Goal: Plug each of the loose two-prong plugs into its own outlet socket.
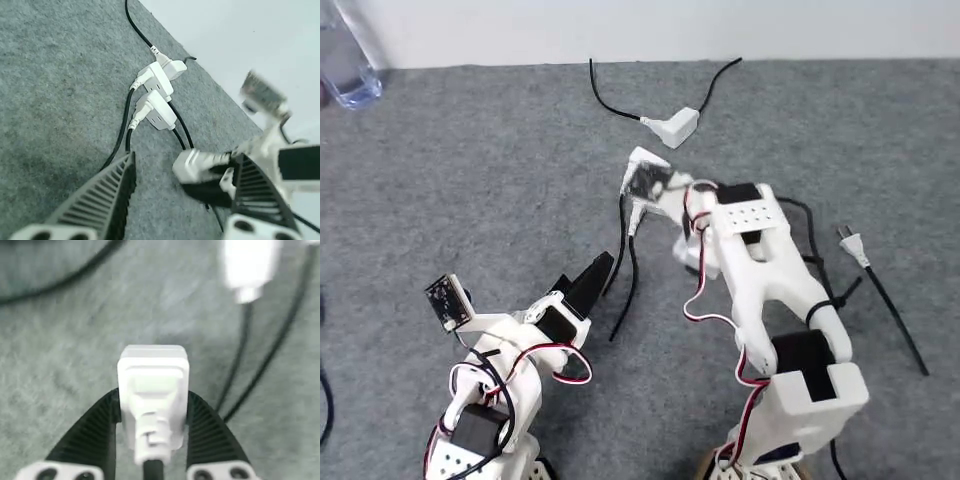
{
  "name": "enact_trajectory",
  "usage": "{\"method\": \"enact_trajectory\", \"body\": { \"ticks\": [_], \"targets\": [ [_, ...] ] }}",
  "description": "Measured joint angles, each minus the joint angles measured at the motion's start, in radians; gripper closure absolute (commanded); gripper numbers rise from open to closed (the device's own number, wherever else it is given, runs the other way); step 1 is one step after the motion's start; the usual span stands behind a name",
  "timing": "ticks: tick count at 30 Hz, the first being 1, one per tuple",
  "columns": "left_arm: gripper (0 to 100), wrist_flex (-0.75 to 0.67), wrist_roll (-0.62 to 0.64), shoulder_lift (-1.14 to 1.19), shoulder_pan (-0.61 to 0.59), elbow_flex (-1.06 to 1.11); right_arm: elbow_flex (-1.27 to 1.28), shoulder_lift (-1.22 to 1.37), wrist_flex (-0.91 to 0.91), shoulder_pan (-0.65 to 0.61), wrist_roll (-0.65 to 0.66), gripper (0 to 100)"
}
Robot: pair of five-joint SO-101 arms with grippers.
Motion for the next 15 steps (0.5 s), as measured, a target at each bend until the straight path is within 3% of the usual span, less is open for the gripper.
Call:
{"method": "enact_trajectory", "body": {
  "ticks": [6, 15],
  "targets": [
    [70, 0.000, 0.000, 0.000, 0.000, 0.000, -0.204, 0.052, -0.091, 0.035, -0.037, 99.1],
    [70, 0.000, 0.000, 0.000, 0.000, 0.000, -0.643, 0.477, -0.127, 0.140, -0.038, 99.0]
  ]
}}
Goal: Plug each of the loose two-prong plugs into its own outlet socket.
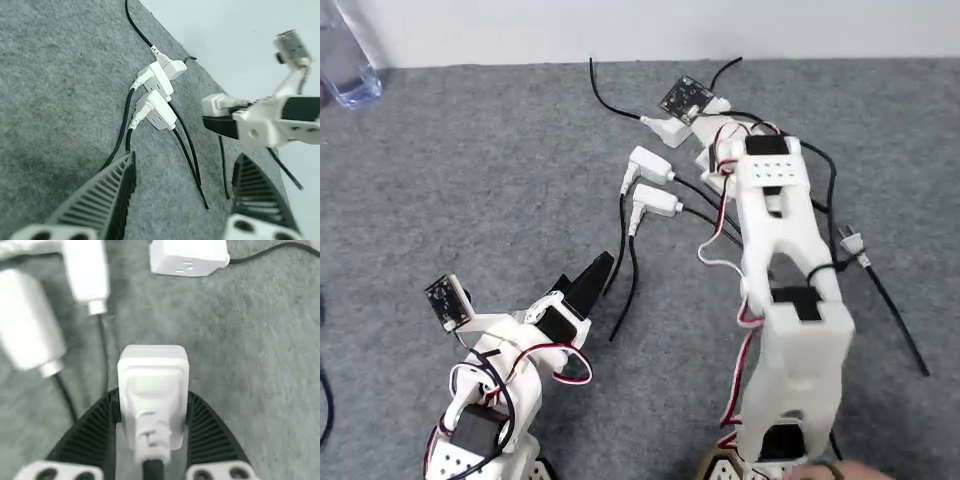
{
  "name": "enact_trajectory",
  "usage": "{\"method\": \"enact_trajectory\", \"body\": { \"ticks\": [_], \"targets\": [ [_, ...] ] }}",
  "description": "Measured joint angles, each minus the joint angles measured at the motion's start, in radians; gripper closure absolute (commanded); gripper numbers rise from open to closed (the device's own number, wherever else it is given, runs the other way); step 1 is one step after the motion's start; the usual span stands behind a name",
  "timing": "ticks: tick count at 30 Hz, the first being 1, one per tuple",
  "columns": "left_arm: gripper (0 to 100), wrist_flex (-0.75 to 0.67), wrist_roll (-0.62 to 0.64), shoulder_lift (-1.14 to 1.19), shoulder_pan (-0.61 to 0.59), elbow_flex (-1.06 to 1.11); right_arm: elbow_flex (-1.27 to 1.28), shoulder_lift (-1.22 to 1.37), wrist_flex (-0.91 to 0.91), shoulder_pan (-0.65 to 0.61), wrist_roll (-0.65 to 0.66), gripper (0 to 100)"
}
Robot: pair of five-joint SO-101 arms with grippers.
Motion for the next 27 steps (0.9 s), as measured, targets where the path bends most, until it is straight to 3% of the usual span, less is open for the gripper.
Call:
{"method": "enact_trajectory", "body": {
  "ticks": [13, 16, 21, 27],
  "targets": [
    [70, 0.000, 0.000, 0.000, 0.000, 0.000, -0.480, 0.394, 0.000, 0.005, -0.003, 97.6],
    [70, 0.000, 0.000, 0.000, 0.000, 0.000, -0.525, 0.451, 0.000, 0.006, -0.003, 89.4],
    [70, 0.000, 0.000, 0.000, 0.000, 0.000, -0.548, 0.497, 0.000, 0.003, -0.003, 61.8],
    [70, 0.000, 0.000, 0.000, 0.000, 0.000, -0.626, 0.497, 0.144, -0.003, -0.003, 58.9]
  ]
}}
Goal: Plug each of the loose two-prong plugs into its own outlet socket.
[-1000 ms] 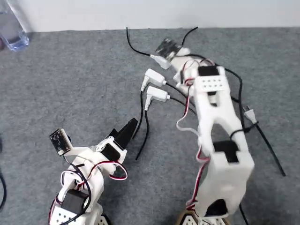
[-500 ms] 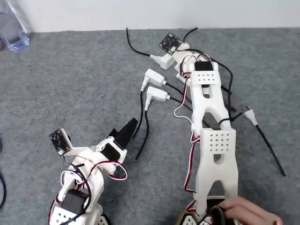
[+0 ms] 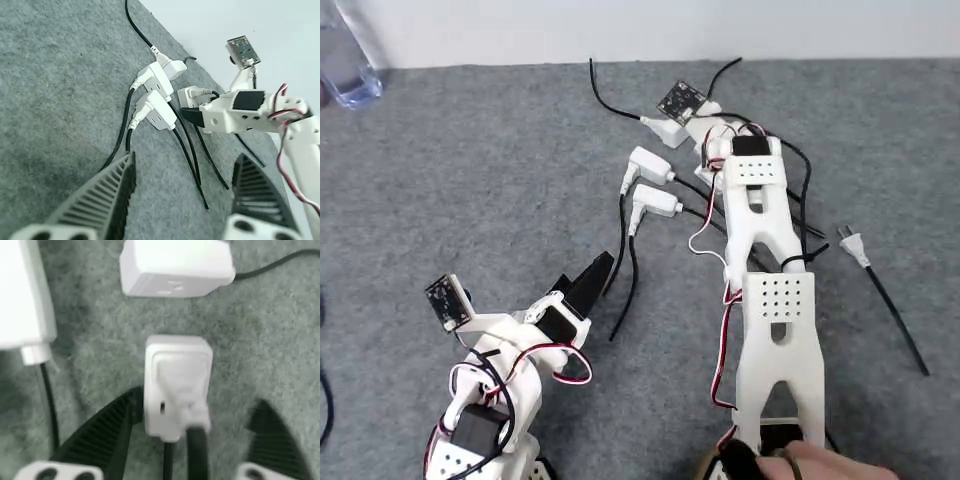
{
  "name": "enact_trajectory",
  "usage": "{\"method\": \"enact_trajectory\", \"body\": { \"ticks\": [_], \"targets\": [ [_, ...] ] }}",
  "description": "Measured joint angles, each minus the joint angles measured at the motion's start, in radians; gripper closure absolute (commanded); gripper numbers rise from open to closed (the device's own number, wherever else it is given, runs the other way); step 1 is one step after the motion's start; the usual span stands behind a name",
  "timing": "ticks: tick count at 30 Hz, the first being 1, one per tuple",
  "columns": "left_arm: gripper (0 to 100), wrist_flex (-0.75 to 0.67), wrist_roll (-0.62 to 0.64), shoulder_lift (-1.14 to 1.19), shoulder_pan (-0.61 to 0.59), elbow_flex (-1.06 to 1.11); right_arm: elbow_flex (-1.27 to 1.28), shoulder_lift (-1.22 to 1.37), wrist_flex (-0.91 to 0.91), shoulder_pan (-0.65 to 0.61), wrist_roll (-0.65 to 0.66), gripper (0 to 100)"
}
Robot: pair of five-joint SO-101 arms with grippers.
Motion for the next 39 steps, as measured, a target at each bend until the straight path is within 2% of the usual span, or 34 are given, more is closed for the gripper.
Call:
{"method": "enact_trajectory", "body": {
  "ticks": [15, 21, 30, 39],
  "targets": [
    [70, 0.000, 0.000, 0.000, 0.000, 0.000, -0.563, -0.075, 0.631, -0.060, 0.000, 58.9],
    [70, 0.000, 0.000, 0.000, 0.000, 0.000, -0.555, -0.181, 0.657, -0.057, -0.063, 58.9],
    [70, 0.000, 0.000, 0.000, 0.000, 0.000, -0.235, -0.384, 0.658, -0.035, -0.233, 58.9],
    [70, 0.000, 0.000, 0.000, 0.000, 0.000, 0.500, -0.821, 0.658, -0.130, -0.279, 58.9]
  ]
}}
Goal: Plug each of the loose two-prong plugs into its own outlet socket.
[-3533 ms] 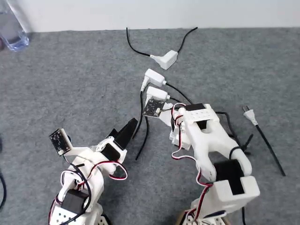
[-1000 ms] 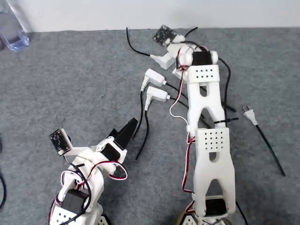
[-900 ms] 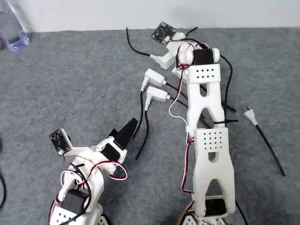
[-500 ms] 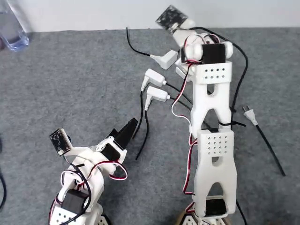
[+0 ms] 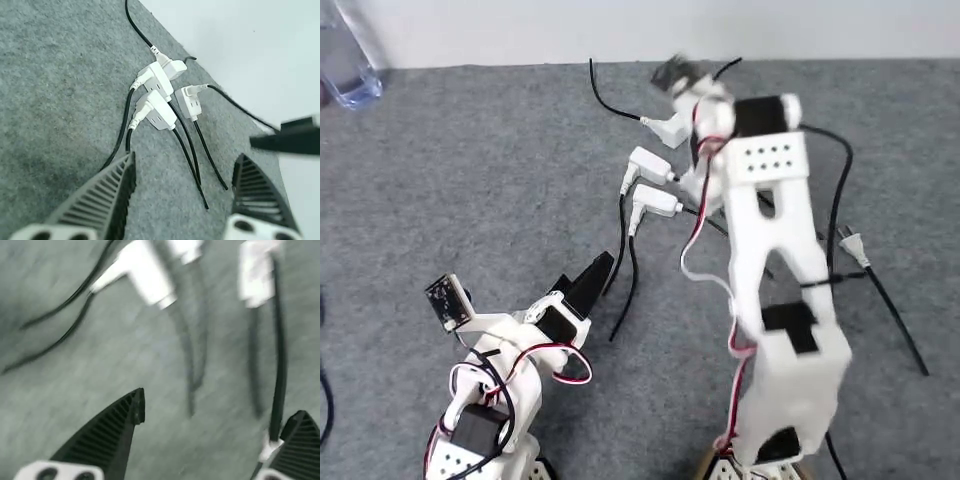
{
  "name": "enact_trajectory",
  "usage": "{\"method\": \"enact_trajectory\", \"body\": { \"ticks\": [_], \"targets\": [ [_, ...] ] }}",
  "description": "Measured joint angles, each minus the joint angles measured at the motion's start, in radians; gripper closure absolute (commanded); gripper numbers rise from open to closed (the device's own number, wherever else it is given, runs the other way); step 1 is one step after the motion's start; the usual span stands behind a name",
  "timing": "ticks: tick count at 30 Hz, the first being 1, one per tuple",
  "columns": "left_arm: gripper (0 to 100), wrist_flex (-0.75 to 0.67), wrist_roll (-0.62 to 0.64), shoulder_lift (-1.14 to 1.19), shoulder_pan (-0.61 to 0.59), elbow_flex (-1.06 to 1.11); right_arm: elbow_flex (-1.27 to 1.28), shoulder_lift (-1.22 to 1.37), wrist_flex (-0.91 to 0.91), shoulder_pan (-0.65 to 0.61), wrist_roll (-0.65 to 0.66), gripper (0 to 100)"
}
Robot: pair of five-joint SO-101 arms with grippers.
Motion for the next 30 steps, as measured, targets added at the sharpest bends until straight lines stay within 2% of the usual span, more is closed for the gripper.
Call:
{"method": "enact_trajectory", "body": {
  "ticks": [9, 19, 30],
  "targets": [
    [70, 0.006, -0.012, 0.000, 0.000, 0.000, 0.577, -0.407, -0.021, -0.017, 0.000, 58.9],
    [70, 0.075, -0.028, 0.000, 0.000, 0.000, 1.178, -0.689, -0.325, 0.032, 0.000, 58.9],
    [70, 0.190, -0.198, 0.000, 0.000, 0.000, 1.691, -0.944, -0.700, 0.032, 0.000, 58.9]
  ]
}}
